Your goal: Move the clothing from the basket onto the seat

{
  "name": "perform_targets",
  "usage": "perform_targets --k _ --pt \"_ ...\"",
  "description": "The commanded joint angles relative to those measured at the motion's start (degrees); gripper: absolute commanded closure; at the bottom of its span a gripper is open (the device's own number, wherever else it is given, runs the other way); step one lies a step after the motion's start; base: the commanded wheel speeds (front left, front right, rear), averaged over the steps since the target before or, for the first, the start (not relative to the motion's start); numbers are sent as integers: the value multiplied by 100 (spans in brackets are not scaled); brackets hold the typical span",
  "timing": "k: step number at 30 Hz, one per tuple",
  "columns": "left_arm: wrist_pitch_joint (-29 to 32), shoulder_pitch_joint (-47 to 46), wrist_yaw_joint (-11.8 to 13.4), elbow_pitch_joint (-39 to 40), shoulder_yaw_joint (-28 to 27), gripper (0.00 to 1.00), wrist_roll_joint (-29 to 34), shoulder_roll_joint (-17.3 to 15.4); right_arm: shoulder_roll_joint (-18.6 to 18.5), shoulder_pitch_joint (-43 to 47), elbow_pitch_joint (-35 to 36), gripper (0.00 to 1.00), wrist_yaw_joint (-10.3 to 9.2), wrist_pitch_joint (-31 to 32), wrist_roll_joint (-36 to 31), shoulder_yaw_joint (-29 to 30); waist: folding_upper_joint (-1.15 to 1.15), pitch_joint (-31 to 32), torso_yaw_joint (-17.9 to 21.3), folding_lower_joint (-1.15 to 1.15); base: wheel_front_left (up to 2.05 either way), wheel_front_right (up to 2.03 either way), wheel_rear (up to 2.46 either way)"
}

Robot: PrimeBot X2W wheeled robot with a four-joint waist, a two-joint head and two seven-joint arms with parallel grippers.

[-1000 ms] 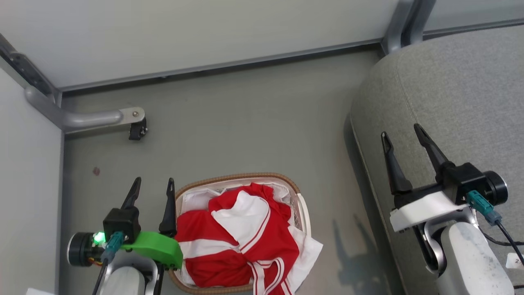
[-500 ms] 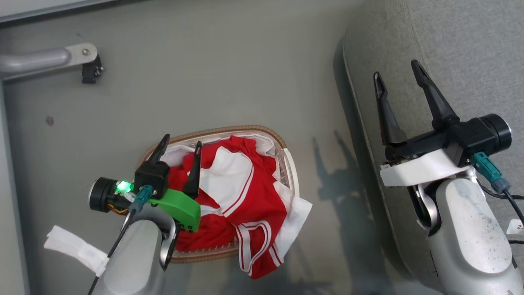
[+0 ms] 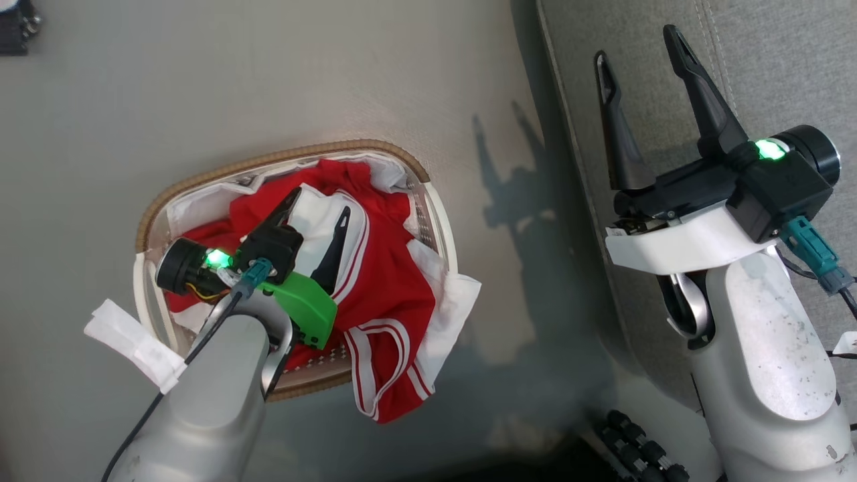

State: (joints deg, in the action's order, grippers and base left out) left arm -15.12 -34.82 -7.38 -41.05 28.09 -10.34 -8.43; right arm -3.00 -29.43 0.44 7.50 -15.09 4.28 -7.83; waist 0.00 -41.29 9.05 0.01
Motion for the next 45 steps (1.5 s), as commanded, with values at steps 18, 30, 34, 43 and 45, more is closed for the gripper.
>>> perform_targets --k 18,30,34,43,45 --pt "-6 -1234 -15 -1798 1183 0 -667 -105 8 -287 293 0 -2 -12 338 -119 0 -1210 652 -1 0 0 0" --pt "111 -1303 -15 -2503 2095 100 -1523 40 4 -283 162 0 -2 -12 440 -234 0 -1011 727 -1 0 0 0" --pt "32 -1132 -15 -2423 2249 100 -1855 35 2 -200 73 0 -2 -12 406 -239 0 -655 699 -1 0 0 0" --pt "-8 -546 -16 -1828 2161 100 -2250 85 -1 235 -246 0 -2 -12 223 -177 0 524 373 -1 0 0 0" --pt "-9 -329 -16 -1611 2019 100 -2223 97 -1 360 -312 0 -3 -12 197 -127 0 789 265 -1 0 0 0"
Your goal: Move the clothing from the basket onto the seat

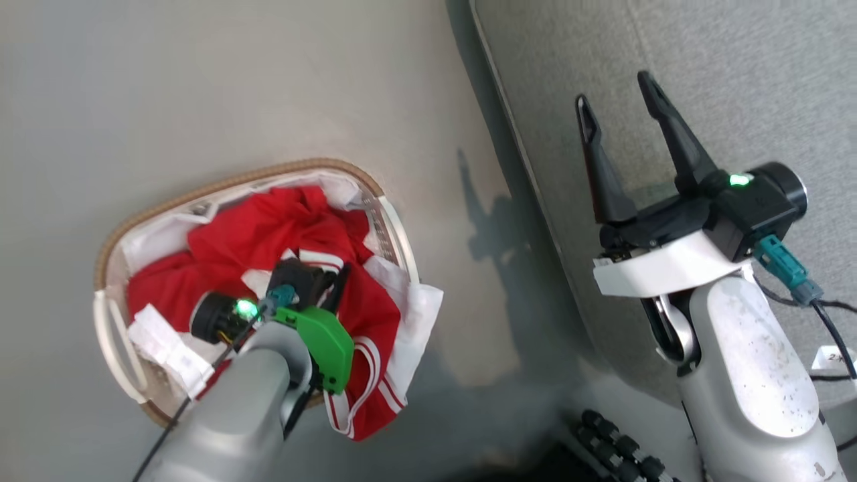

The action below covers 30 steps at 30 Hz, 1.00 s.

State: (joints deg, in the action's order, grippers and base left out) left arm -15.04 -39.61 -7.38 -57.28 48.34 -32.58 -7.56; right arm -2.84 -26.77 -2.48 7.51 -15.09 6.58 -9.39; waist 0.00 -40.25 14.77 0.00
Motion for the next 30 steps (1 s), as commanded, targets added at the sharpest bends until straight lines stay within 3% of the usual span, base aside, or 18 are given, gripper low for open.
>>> perform_targets --k 1,18,30 --pt "-19 254 -13 136 -117 100 49 21 -19 172 -65 0 -4 -12 -48 56 0 827 -368 0 0 0 0" --pt "-22 2068 -13 2206 -1797 100 1011 275 -27 1264 -573 0 -4 -11 -170 146 0 2753 -1046 0 0 0 0" --pt "-21 2560 -15 3536 -2480 100 1280 383 -25 1852 -781 0 -4 -12 -93 81 0 3495 -1248 0 0 0 0"
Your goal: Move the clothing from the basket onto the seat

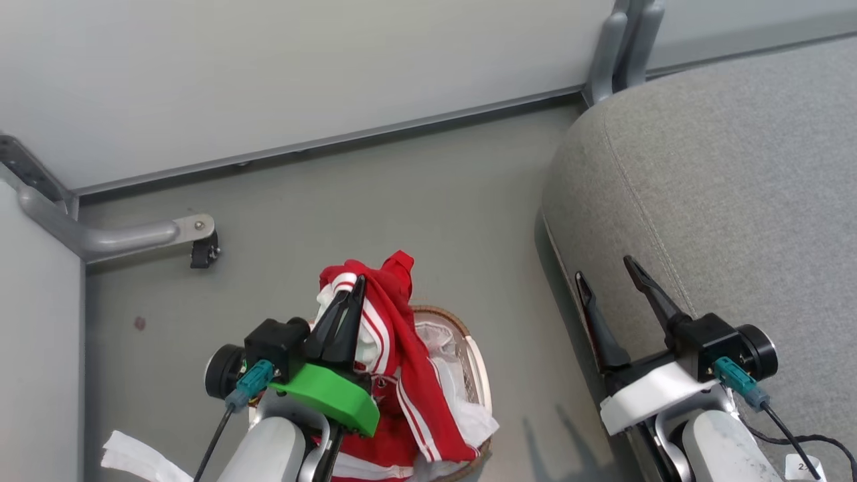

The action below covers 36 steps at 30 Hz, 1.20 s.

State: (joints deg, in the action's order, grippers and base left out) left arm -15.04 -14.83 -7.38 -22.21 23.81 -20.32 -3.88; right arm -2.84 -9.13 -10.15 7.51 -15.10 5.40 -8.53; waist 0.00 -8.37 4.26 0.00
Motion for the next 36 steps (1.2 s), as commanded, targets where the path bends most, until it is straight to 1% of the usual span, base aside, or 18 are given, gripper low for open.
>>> perform_targets --k 1,10,16,19,22,25,28,34,36 --pt "-21 77 -15 117 -50 100 64 18 -24 108 -22 0 -4 -11 25 -15 0 347 -200 0 0 0 0" --pt "-22 -209 -15 954 -281 100 94 62 -52 331 -91 0 -4 -11 86 -101 0 610 -222 0 0 0 0" --pt "-19 -470 -15 1177 -307 100 108 80 -135 444 -204 0 -4 -10 152 -334 0 669 -279 0 0 0 0" --pt "-15 -571 -15 1184 -254 100 93 87 -314 341 -345 0 -5 -10 266 -993 0 655 -357 0 0 0 0" --pt "-15 -626 -15 1210 -187 100 70 91 -543 37 -461 0 -5 -11 266 -1634 0 604 -428 0 0 0 0" --pt "-14 -645 -16 1230 -106 100 32 94 -657 -320 -575 0 -5 -11 261 -1987 0 542 -491 0 0 0 0" --pt "-15 -681 -16 1256 9 100 -81 95 -649 -692 -864 0 -5 -10 235 -2225 0 483 -576 0 0 0 0" --pt "-15 -791 -16 1295 308 100 -300 93 -514 -1397 -1632 0 -5 -9 373 -2874 0 364 -812 0 0 0 0" --pt "-14 -844 -16 1295 404 100 -337 94 -457 -1607 -1843 0 -5 -10 409 -3006 0 327 -889 0 0 0 0"
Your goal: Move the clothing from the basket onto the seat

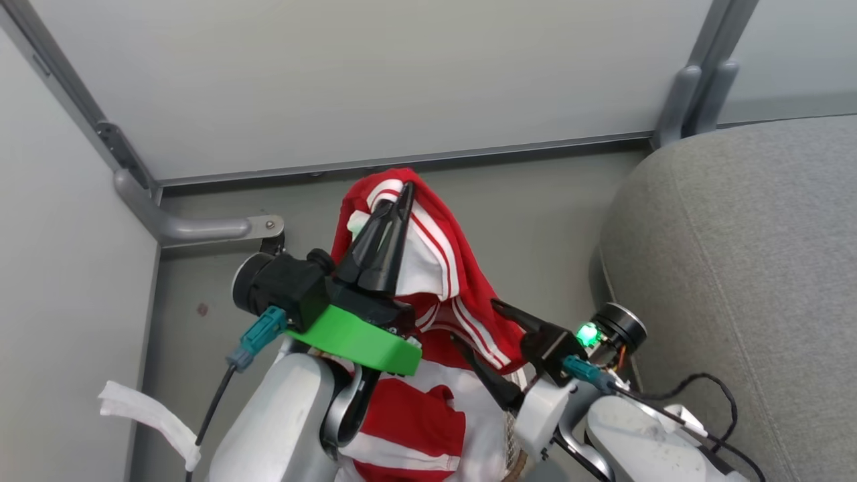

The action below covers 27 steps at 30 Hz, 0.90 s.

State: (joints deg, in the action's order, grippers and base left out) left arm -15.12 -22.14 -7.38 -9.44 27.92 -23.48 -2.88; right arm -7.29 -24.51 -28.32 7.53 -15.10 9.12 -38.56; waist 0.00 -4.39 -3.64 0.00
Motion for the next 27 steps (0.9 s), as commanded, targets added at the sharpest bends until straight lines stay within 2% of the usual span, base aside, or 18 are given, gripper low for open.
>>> perform_targets --k 1,8,9,10,11,12,17,18,19,20,27 --pt "-6 -135 -16 24 39 100 -36 -6 16 -144 -101 0 -8 -10 47 -8 0 -90 -134 0 0 0 0" --pt "-6 -259 -16 51 280 100 -184 -5 254 -370 -747 0 -8 -7 -19 105 0 -173 -361 0 0 0 0" --pt "-6 -269 -16 55 298 100 -203 -6 277 -351 -838 12 -8 -7 7 87 0 -182 -385 0 0 0 0" --pt "-6 -277 -16 57 315 100 -216 -6 309 -335 -908 64 -8 -7 58 54 0 -196 -406 0 0 0 0" --pt "-6 -278 -16 53 329 100 -225 -5 328 -325 -949 92 -8 -6 96 34 0 -203 -418 0 0 0 0" --pt "-6 -273 -16 46 335 100 -235 -6 342 -318 -973 100 -8 -7 129 60 0 -213 -428 0 0 0 0" --pt "-6 -194 -16 -46 231 100 -195 -6 373 -150 -865 100 -8 -7 230 331 0 -248 -397 0 0 0 0" --pt "-6 -167 -16 -54 178 85 -175 -6 377 -125 -816 100 -8 -7 232 394 0 -247 -375 0 0 0 0" --pt "-6 -110 -16 -98 155 15 -177 -4 378 -99 -735 100 -8 -7 227 484 0 -243 -344 0 0 0 0" --pt "-6 -78 -16 -120 122 0 -148 -5 380 -67 -663 100 -8 -7 217 549 0 -239 -319 0 0 0 0" --pt "-5 105 -16 -395 -125 0 89 -8 378 220 34 100 -8 -7 145 997 0 -217 -19 0 0 0 0"
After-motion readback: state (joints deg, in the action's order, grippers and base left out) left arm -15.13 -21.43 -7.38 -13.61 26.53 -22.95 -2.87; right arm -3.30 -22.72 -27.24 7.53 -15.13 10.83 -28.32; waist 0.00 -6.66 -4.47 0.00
